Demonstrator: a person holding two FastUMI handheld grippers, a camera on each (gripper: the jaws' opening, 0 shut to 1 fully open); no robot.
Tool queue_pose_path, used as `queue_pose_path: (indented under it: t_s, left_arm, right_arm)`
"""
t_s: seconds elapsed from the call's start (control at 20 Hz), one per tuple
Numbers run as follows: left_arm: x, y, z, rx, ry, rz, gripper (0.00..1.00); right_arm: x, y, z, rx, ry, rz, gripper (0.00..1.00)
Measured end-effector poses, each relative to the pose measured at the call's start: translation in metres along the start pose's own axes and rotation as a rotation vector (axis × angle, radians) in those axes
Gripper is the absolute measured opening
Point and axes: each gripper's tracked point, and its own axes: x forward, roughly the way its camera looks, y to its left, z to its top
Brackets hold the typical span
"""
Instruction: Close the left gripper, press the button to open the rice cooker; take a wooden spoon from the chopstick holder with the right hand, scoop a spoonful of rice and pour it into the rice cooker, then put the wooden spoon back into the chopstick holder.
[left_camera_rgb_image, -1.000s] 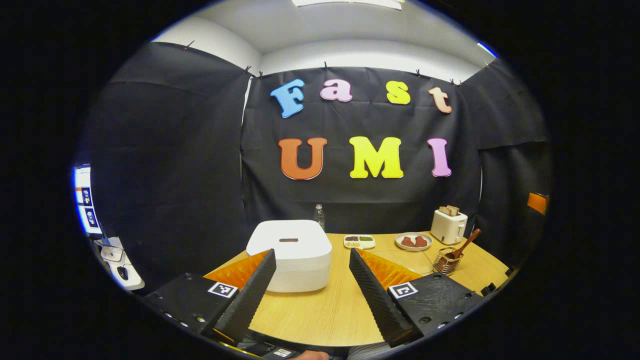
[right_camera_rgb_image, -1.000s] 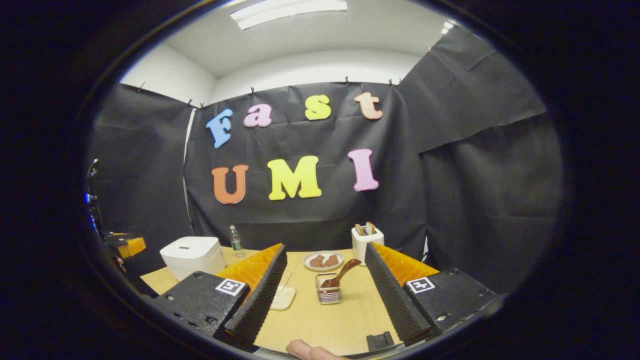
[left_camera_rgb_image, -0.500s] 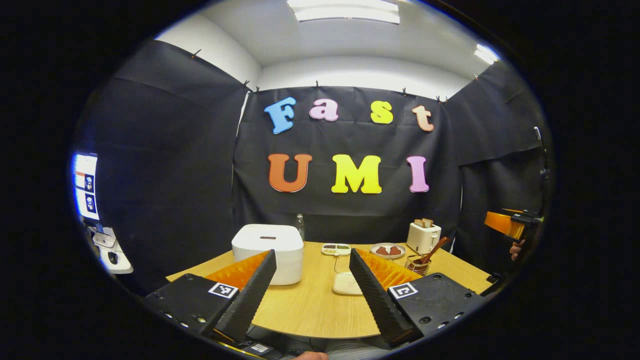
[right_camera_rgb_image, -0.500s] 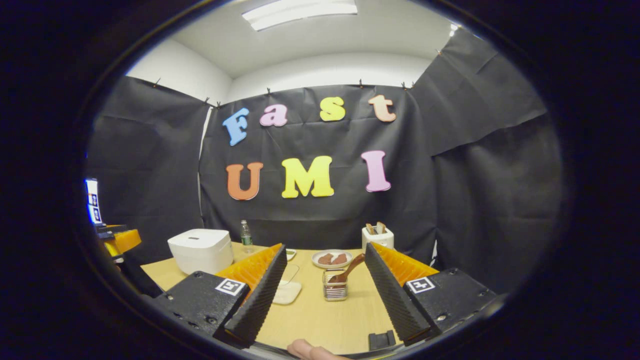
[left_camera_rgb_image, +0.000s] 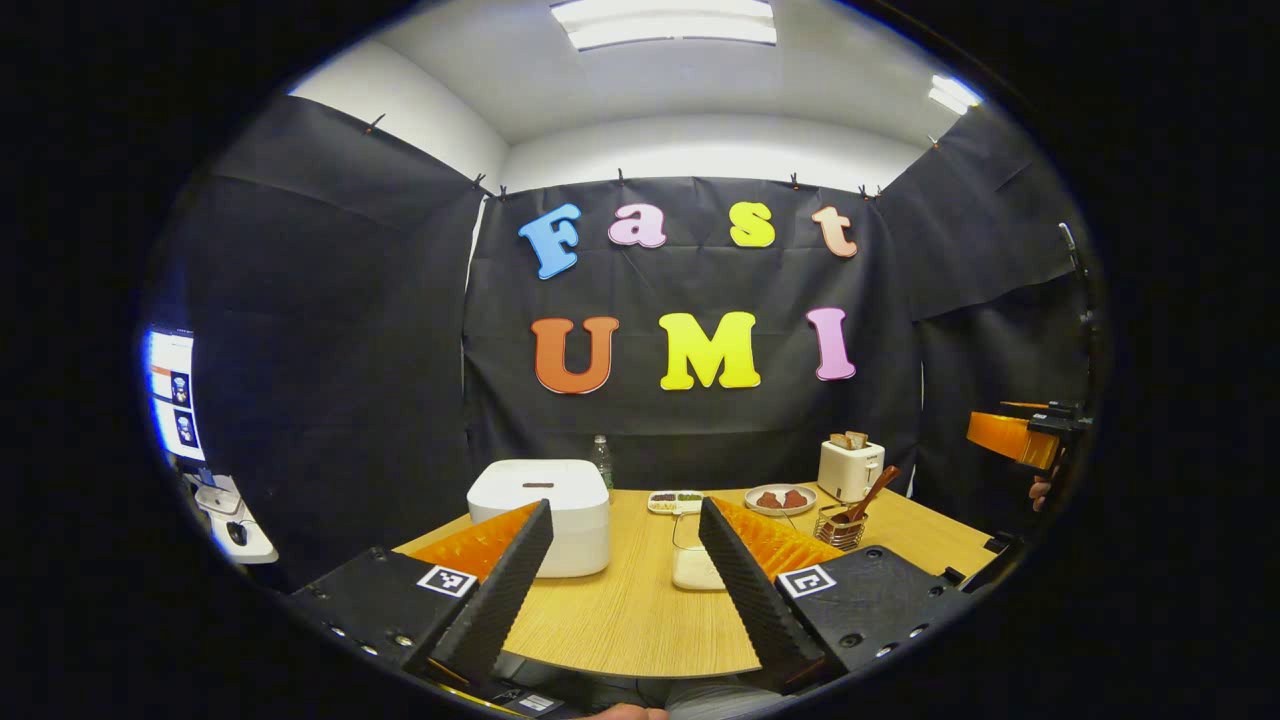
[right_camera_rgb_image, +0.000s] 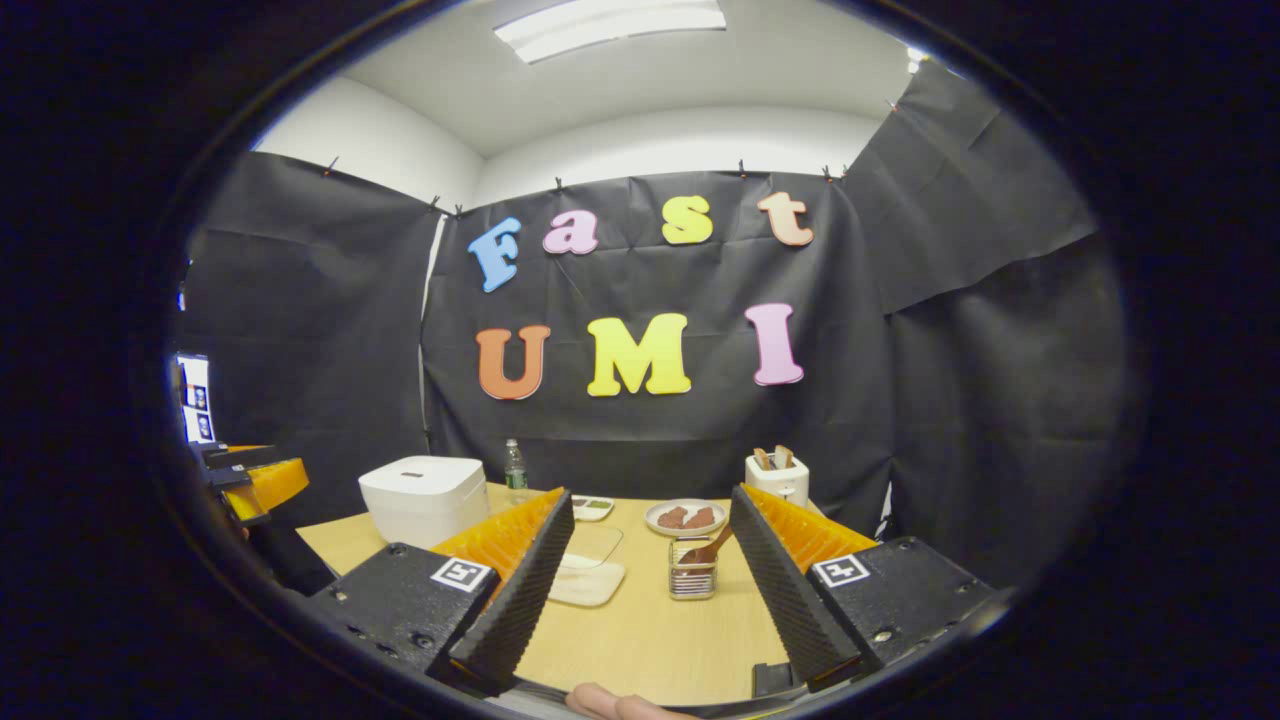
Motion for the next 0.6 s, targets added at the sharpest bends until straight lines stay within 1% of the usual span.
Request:
queue_pose_path:
  t_s: [0.25, 0.3, 0.35, 0.4, 0.5, 0.55, 0.6]
  left_arm:
    - [-0.0021, -0.0017, 0.0010, -0.016, 0.000, -0.011, 0.94]
    - [-0.0013, -0.0010, 0.0011, -0.017, 0.000, -0.010, 0.94]
    - [-0.0009, 0.0006, 0.0004, -0.015, -0.002, -0.007, 0.94]
    - [-0.0010, 0.0022, 0.0003, -0.013, -0.004, -0.002, 0.94]
    - [-0.0017, 0.0023, 0.0011, -0.015, -0.011, -0.001, 0.94]
    - [-0.0036, 0.0022, 0.0025, -0.018, -0.015, -0.003, 0.94]
    - [-0.0040, 0.0019, 0.0030, -0.022, -0.016, -0.003, 0.94]
  right_arm:
    - [0.0014, -0.0020, -0.0036, 0.013, 0.012, -0.005, 1.00]
    - [0.0010, -0.0026, -0.0030, 0.015, 0.010, -0.007, 0.94]
    - [0.0005, -0.0027, -0.0022, 0.015, 0.007, -0.007, 1.00]
    - [0.0001, -0.0012, -0.0019, 0.015, 0.004, -0.004, 1.00]
    - [-0.0006, 0.0006, -0.0010, 0.019, -0.004, 0.003, 0.94]
    - [-0.0013, 0.0020, -0.0003, 0.022, -0.007, 0.006, 0.94]
    - [-0.0020, 0.0040, -0.0007, 0.024, -0.010, 0.012, 1.00]
